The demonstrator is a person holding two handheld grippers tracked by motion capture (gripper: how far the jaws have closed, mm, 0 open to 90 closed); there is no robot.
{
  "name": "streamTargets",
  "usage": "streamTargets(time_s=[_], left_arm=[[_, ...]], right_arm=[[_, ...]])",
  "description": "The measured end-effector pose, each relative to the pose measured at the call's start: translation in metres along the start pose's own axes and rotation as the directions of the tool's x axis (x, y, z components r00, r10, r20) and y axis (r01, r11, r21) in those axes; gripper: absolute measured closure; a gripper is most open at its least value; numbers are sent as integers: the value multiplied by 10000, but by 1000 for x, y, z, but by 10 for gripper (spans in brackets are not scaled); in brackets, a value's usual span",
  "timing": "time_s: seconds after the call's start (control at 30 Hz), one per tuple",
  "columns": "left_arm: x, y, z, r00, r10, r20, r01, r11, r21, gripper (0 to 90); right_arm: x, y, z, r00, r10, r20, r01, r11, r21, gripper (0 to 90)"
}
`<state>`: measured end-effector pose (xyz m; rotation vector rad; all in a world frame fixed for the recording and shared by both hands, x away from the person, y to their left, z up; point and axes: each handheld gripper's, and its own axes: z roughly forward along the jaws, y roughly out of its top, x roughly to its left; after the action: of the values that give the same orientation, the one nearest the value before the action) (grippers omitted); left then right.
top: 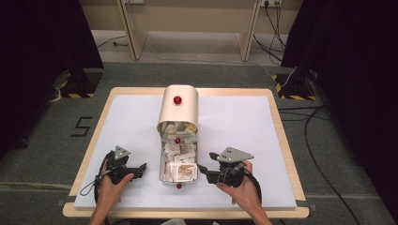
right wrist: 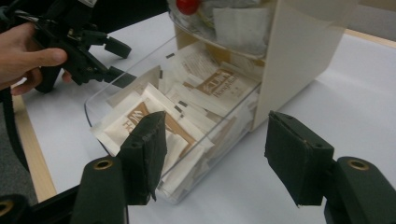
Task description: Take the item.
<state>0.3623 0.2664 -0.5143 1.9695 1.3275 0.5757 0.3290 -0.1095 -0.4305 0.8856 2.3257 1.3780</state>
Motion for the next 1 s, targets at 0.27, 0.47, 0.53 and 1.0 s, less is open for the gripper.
streamTargets(time_s=[0.27, 0.47, 0.53, 1.0], left_arm=[[0, 0, 0, 10000, -2, -5, 2, 10000, -2, 38], [0, 0, 0, 10000, -2, 0, 2, 10000, -3, 38], [0, 0, 0, 10000, 0, 5, 0, 10000, -2, 38], [0, 0, 0, 10000, -2, -28, 2, 10000, -17, 38]], right_arm=[[11, 2, 10, 9988, -188, -454, 193, 9997, 122, 404], [16, 3, 16, 9973, -320, -667, 334, 9992, 201, 413], [18, 4, 19, 9967, -379, -711, 395, 9990, 210, 416], [23, 1, 41, 9927, -376, -1150, 423, 9984, 382, 461]])
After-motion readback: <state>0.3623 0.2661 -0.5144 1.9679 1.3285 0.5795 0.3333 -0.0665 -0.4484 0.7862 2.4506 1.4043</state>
